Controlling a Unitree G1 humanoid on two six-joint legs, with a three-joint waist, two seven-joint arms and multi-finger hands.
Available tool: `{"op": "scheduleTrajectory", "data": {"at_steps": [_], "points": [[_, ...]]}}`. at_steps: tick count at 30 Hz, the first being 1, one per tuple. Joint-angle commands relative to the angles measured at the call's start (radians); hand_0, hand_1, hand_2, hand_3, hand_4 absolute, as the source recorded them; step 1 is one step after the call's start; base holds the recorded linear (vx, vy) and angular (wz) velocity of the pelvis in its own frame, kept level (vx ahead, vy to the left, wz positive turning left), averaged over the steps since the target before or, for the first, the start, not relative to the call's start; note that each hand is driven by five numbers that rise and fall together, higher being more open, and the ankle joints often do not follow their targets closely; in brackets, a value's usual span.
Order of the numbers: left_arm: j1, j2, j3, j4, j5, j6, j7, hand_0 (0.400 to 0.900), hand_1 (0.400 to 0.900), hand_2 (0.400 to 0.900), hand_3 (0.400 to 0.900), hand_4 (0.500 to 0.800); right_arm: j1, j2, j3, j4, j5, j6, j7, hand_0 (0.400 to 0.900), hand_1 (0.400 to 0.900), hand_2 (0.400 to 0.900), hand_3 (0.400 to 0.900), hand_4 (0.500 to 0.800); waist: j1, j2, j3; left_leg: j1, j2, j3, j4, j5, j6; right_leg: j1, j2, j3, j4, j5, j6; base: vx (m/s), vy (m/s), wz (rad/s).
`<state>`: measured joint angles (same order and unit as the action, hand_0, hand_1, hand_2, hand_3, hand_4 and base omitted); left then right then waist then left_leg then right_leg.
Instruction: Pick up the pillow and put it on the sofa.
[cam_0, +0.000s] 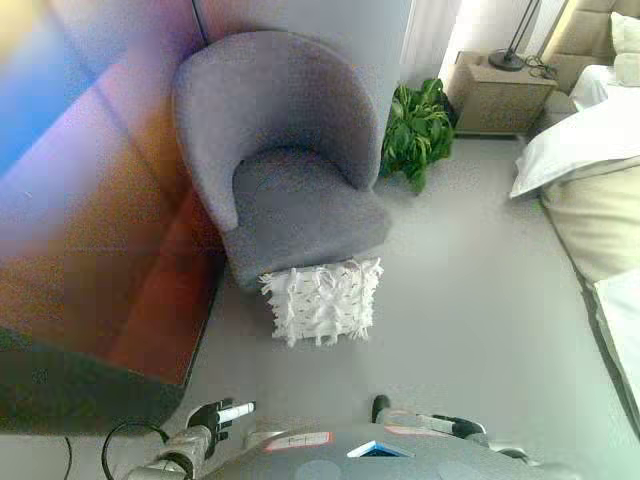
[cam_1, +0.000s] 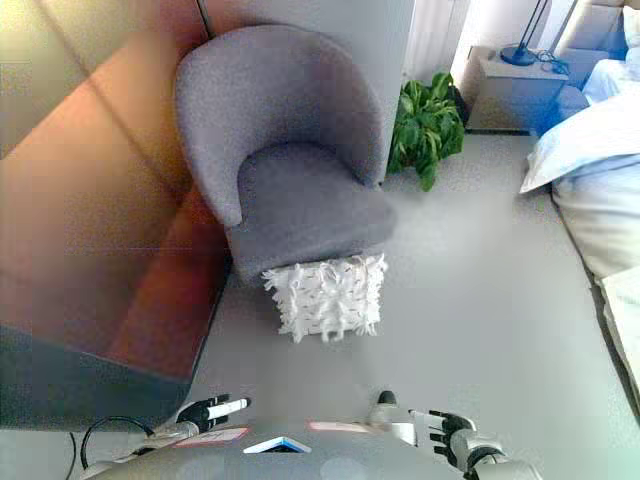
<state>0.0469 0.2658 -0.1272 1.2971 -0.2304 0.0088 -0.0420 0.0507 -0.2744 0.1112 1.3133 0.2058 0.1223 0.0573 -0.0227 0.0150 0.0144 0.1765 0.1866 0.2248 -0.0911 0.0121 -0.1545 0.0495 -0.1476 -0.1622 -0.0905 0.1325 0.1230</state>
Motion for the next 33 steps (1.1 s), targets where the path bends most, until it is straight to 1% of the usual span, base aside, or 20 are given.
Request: {"op": "scheduleTrajectory", "data": {"at_steps": [1,2,3,4,8,11,20,26,29,33], "points": [[-0.056,0.022,0.003,0.022,0.012,-0.027,0.006,0.900,0.900,0.900,0.900,0.800,-0.073,0.002,-0.006,0.054,0.013,0.009,0.012,0.900,0.900,0.900,0.900,0.800,-0.009,-0.020,0.038,-0.016,-0.121,-0.014,0.022,-0.057,0.113,0.077,0.058,-0.030,0.027,-0.142,-0.004,0.00,0.000,0.00],[-0.056,0.023,0.004,0.022,0.008,-0.030,0.003,0.900,0.900,0.900,0.900,0.800,-0.073,0.002,-0.006,0.053,0.013,0.009,0.012,0.900,0.900,0.900,0.900,0.800,-0.009,-0.021,0.038,-0.016,-0.121,-0.014,0.021,-0.057,0.113,0.077,0.058,-0.030,0.027,-0.142,-0.004,0.00,0.000,0.00],[-0.058,0.026,0.004,0.018,0.001,-0.024,-0.017,0.900,0.900,0.900,0.900,0.800,-0.074,-0.001,-0.005,0.051,0.015,0.010,0.014,0.900,0.900,0.900,0.900,0.800,-0.008,-0.021,0.040,-0.016,-0.121,-0.015,0.021,-0.058,0.113,0.078,0.058,-0.032,0.026,-0.142,-0.005,0.00,0.000,0.00],[-0.058,0.027,0.003,0.016,0.001,-0.023,-0.022,0.900,0.900,0.900,0.900,0.800,-0.074,0.000,-0.005,0.051,0.015,0.011,0.014,0.900,0.900,0.900,0.900,0.800,-0.008,-0.021,0.040,-0.017,-0.121,-0.016,0.021,-0.058,0.113,0.078,0.058,-0.031,0.026,-0.142,-0.005,0.00,0.000,0.00],[-0.062,0.025,-0.003,0.010,-0.004,-0.013,-0.024,0.900,0.900,0.900,0.900,0.800,-0.075,-0.001,-0.003,0.051,0.016,0.011,0.016,0.900,0.900,0.900,0.900,0.800,-0.007,-0.019,0.041,-0.016,-0.121,-0.018,0.021,-0.058,0.114,0.079,0.058,-0.032,0.026,-0.142,-0.004,0.00,0.000,0.00],[-0.058,0.026,-0.001,0.013,-0.001,-0.016,-0.032,0.900,0.900,0.900,0.900,0.800,-0.073,-0.002,-0.003,0.052,0.012,0.009,0.018,0.900,0.900,0.900,0.900,0.800,-0.006,-0.018,0.040,-0.015,-0.121,-0.018,0.021,-0.058,0.113,0.080,0.057,-0.034,0.025,-0.143,-0.004,0.00,0.000,0.00],[-0.053,0.019,0.001,0.021,0.000,-0.020,-0.027,0.900,0.900,0.900,0.900,0.800,-0.074,0.003,0.000,0.052,0.004,0.012,0.021,0.900,0.900,0.900,0.900,0.800,-0.006,-0.016,0.038,-0.015,-0.120,-0.020,0.019,-0.058,0.112,0.080,0.058,-0.036,0.026,-0.145,-0.005,0.00,0.000,0.00],[-0.053,0.025,0.005,0.021,0.001,-0.017,-0.025,0.900,0.900,0.900,0.900,0.800,-0.075,0.005,0.005,0.056,0.004,0.009,0.022,0.900,0.900,0.900,0.900,0.800,-0.004,-0.013,0.040,-0.017,-0.117,-0.023,0.019,-0.057,0.111,0.079,0.062,-0.037,0.027,-0.149,-0.009,0.00,-0.047,0.01],[-0.053,0.028,0.003,0.017,0.003,-0.013,-0.023,0.900,0.900,0.900,0.900,0.800,-0.078,0.005,0.008,0.054,0.008,0.013,0.024,0.900,0.900,0.900,0.900,0.800,-0.004,-0.010,0.044,-0.018,-0.110,-0.022,0.020,-0.054,0.108,0.075,0.067,-0.038,0.038,-0.157,-0.013,0.01,-0.095,-0.01],[-0.057,0.031,0.002,0.014,0.007,-0.009,-0.022,0.900,0.900,0.900,0.900,0.800,-0.085,0.006,0.011,0.051,0.017,0.018,0.023,0.900,0.900,0.900,0.900,0.800,-0.010,-0.006,0.050,-0.023,-0.091,-0.018,0.028,-0.045,0.102,0.060,0.079,-0.033,0.078,-0.182,-0.025,0.02,-0.141,0.02]]}}
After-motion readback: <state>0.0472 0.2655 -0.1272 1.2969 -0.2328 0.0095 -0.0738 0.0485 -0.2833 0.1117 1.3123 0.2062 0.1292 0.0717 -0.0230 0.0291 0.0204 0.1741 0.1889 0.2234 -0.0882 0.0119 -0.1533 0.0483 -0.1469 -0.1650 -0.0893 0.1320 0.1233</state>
